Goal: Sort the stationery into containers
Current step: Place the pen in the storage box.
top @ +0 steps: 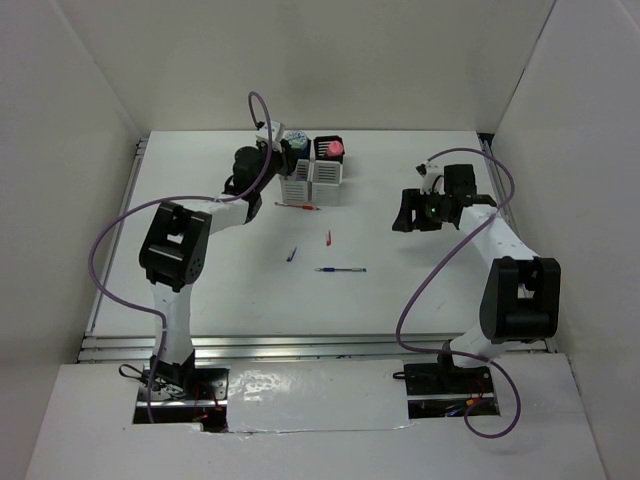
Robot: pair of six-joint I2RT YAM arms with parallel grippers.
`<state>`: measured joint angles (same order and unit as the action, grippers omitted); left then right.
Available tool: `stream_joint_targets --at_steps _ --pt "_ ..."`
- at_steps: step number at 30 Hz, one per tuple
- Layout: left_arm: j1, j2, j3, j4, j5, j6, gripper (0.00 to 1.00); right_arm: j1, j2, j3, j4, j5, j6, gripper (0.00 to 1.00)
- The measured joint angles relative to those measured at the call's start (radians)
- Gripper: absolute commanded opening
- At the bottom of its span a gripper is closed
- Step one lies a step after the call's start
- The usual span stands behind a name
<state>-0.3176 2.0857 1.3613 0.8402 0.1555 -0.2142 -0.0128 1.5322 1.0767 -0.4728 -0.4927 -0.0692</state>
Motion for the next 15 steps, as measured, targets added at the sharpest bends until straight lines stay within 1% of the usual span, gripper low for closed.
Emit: stream_joint_targets --at_steps 6,7,8,9,12,15 --pt "0.000 0.005 -0.001 0.005 -0.008 0.001 0.28 0.000 0.002 0.012 -0.001 0.000 -0.003 0.68" --pt "0.000 0.005 -0.006 0.007 -0.008 0.001 0.48 0.000 0.002 0.013 -0.001 0.000 -0.003 0.68" --pt "0.000 0.003 -0.013 0.009 -0.009 0.002 0.56 0.000 0.002 0.013 -0.002 0.000 -0.003 0.68" --pt "0.002 0.002 -0.026 0.010 -0.008 -0.001 0.66 0.000 0.002 0.015 -0.003 0.000 -0.003 0.68" --pt "0.002 -0.013 -0.065 0.004 -0.005 0.001 0.78 0.000 0.002 0.018 -0.004 -0.001 -0.002 0.68" --pt "0.003 -0.049 -0.106 -0.007 -0.004 -0.003 0.80 0.000 0.002 0.018 -0.007 -0.001 -0.003 0.68"
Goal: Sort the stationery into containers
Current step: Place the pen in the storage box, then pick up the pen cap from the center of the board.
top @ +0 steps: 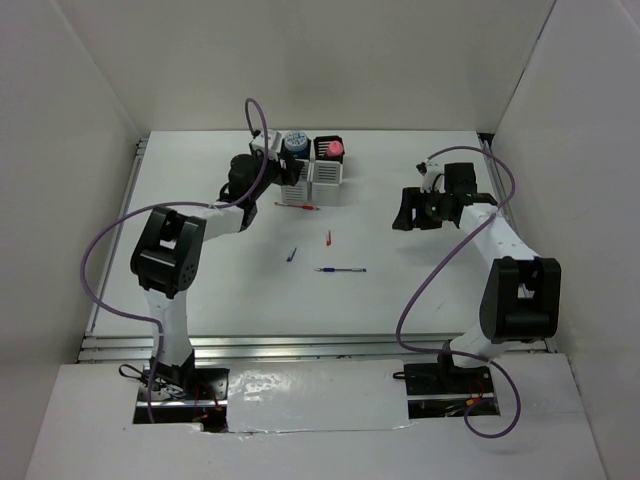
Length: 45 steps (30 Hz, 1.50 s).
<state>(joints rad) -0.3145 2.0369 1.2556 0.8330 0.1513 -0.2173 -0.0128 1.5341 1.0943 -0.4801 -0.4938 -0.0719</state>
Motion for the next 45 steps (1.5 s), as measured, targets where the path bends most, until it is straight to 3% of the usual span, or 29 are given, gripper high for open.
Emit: stream_joint_targets --at_steps 6,10,12,14,16,20,21,22,24,25,28,33,36,38,45 --pt "0.019 -0.156 -0.031 -0.086 0.047 -0.034 0.74 0.000 -0.025 0.000 -0.011 0.000 0.000 0.68" --pt "0.071 -0.219 0.156 -0.412 0.192 -0.042 0.79 0.000 -0.064 -0.008 -0.009 0.000 0.000 0.68" --pt "0.093 -0.218 0.280 -0.616 0.249 0.002 0.98 0.000 -0.082 -0.020 -0.006 0.000 0.000 0.68" --pt "0.106 -0.219 0.361 -0.803 0.308 0.047 0.99 0.000 -0.100 -0.036 -0.006 0.000 0.000 0.68" --pt "0.107 -0.236 0.354 -0.940 0.339 0.089 0.99 0.000 -0.112 -0.053 -0.005 0.000 0.000 0.68" --pt "0.104 -0.277 0.193 -1.126 0.348 0.137 0.99 0.000 -0.127 -0.076 -0.008 0.000 0.000 0.68" --pt "0.097 -0.280 0.155 -1.168 0.344 0.143 0.95 0.000 -0.128 -0.076 -0.008 0.000 0.000 0.68" --pt "0.093 -0.280 0.128 -1.202 0.340 0.146 0.81 0.000 -0.129 -0.076 -0.007 0.000 0.000 0.68" --pt "0.072 -0.280 0.084 -1.259 0.323 0.156 0.63 0.000 -0.132 -0.078 -0.006 0.000 0.000 0.68" --pt "0.060 -0.281 0.070 -1.276 0.318 0.154 0.45 0.000 -0.134 -0.080 -0.006 -0.001 0.000 0.68" --pt "0.017 -0.281 0.049 -1.317 0.291 0.150 0.29 0.000 -0.135 -0.083 -0.005 -0.001 0.001 0.68" --pt "-0.042 -0.257 0.050 -1.339 0.232 0.126 0.34 0.000 -0.138 -0.097 0.004 -0.005 0.004 0.68" --pt "-0.066 -0.220 0.050 -1.351 0.192 0.097 0.50 0.000 -0.142 -0.108 0.007 -0.005 0.004 0.68" --pt "-0.075 -0.196 0.050 -1.358 0.175 0.070 0.53 0.000 -0.143 -0.111 0.009 -0.005 0.004 0.68" --pt "-0.084 -0.134 0.065 -1.373 0.129 0.005 0.52 0.000 -0.146 -0.121 0.015 -0.016 0.004 0.68"
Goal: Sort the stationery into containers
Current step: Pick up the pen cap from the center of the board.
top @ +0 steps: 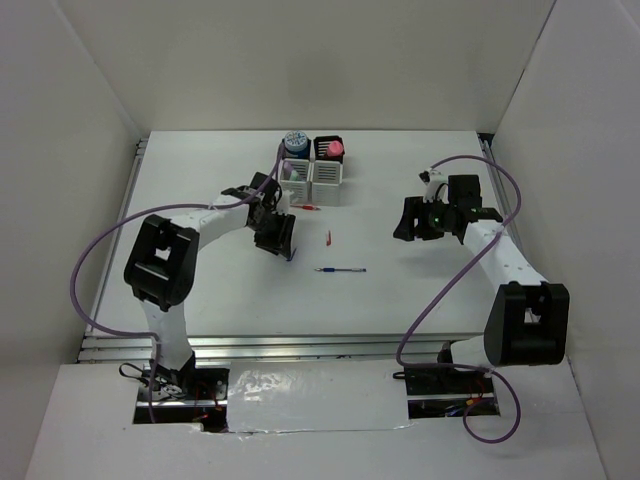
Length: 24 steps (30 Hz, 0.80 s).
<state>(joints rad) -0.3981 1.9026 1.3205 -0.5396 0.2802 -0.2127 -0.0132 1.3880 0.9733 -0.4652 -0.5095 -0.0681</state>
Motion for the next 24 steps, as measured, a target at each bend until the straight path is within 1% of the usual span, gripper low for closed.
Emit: stream_joint_targets --at_steps 8,13,16,19,24 --pt "-0.055 0.046 0.059 -0.013 -0.061 -0.006 0.52 -0.005 0.000 -0.003 0.001 -0.004 0.000 0.68" --pt "-0.095 0.086 0.087 -0.021 -0.146 -0.024 0.47 -0.011 0.000 -0.003 0.000 -0.004 -0.001 0.68" --pt "-0.106 0.092 0.089 -0.027 -0.176 -0.029 0.46 -0.017 0.000 -0.003 0.000 -0.005 -0.003 0.68" --pt "-0.106 0.092 0.089 -0.029 -0.192 -0.031 0.45 -0.021 0.000 -0.003 0.000 -0.005 -0.004 0.68" --pt "-0.107 0.092 0.086 -0.027 -0.204 -0.027 0.40 -0.023 0.000 -0.003 0.000 -0.008 -0.004 0.68"
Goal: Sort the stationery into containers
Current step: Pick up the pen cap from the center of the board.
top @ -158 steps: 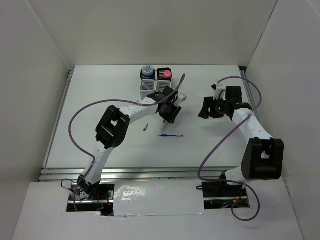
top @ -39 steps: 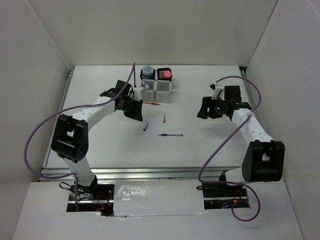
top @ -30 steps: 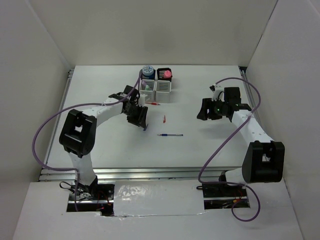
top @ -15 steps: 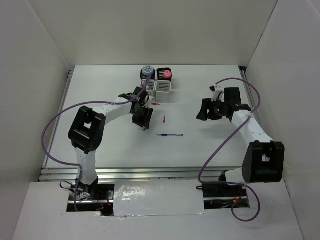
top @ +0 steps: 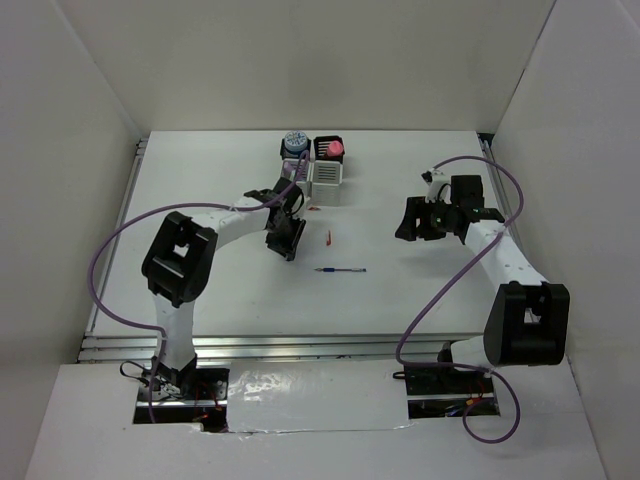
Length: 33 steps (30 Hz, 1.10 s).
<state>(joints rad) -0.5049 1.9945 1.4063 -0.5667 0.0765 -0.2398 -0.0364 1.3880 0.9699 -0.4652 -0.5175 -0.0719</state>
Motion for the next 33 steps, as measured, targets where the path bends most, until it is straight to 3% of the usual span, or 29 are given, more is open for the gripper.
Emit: stream_joint_targets --at_steps 4,7,13,23,29,33 --pt "0.000 -0.005 -0.012 0.015 0.012 0.012 0.32 0.002 0.000 0.000 0.000 -0.005 0.000 0.68" --pt "0.002 -0.024 -0.042 0.039 0.054 0.032 0.18 0.011 -0.005 0.000 0.000 -0.017 0.000 0.67" --pt "-0.001 -0.097 -0.129 0.070 0.142 0.061 0.02 0.086 -0.040 -0.014 0.006 -0.048 0.030 0.68" --pt "-0.039 -0.381 -0.158 0.171 0.131 0.106 0.00 0.187 -0.023 0.012 0.039 -0.207 0.212 0.72" --pt "-0.130 -0.461 -0.141 0.220 0.038 0.106 0.00 0.246 0.008 0.031 0.229 -0.331 0.443 0.72" --pt "-0.176 -0.459 -0.128 0.216 -0.044 0.106 0.00 0.287 0.018 0.040 0.317 -0.333 0.572 0.71"
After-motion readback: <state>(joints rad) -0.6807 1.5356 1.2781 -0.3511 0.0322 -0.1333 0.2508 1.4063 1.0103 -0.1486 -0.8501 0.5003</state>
